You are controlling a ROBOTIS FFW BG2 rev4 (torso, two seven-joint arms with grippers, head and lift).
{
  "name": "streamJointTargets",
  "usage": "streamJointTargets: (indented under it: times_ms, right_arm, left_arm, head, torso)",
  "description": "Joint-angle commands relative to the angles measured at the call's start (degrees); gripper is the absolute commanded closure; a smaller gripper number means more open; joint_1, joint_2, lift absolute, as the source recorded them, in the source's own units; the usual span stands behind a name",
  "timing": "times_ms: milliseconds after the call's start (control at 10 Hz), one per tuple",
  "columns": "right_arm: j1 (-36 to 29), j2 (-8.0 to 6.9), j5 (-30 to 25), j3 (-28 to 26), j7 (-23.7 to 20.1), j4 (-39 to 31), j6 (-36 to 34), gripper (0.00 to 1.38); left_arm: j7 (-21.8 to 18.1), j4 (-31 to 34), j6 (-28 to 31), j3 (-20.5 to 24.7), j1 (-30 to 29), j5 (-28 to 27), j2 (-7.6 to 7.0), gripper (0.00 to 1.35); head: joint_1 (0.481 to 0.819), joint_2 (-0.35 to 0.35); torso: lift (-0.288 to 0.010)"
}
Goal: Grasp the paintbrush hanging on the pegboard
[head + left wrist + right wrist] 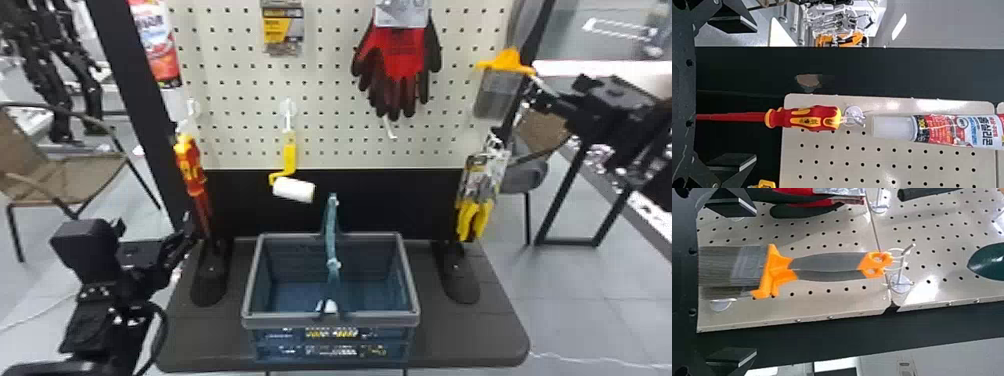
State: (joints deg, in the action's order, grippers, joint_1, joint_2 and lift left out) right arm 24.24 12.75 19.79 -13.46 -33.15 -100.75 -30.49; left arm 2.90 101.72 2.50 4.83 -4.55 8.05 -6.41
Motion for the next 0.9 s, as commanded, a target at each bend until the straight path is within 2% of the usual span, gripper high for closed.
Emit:
streamJointTargets:
  times_ms: [0, 200, 600, 800]
  right_arm:
    - [2.4, 2.89, 2.7, 1.6, -0.2, 0.4, -2.6, 0.06]
    - [6.3, 6.06, 4.8, 5.6, -2.6, 3.6, -3.2, 0.06]
    - [12.4, 8.17, 8.2, 12.1, -3.9, 11.7, 0.3, 0.06]
    - [14.1, 9.31, 8.2, 14.2, -4.2, 12.8, 0.6, 0.06]
  left_arm:
    - [0.0, -0.3, 0.1, -0.2, 0.2, 0.0, 0.0, 0.15]
    - [0.0, -0.5, 0.1, -0.4, 0.3, 0.1, 0.0, 0.15]
    - [0.0, -0.8, -0.2, -0.5, 0.5, 0.5, -0.09, 0.15]
    - [0.0, -0.9, -0.2, -0.4, 0.4, 0.5, -0.18, 0.15]
  head:
    - [0.549, 0.0]
    - [0.549, 0.0]
    - [0.549, 0.0]
    - [0.549, 0.0]
  torso:
    - [-0.1]
    - [-0.1]
    - [-0.1]
    - [-0.1]
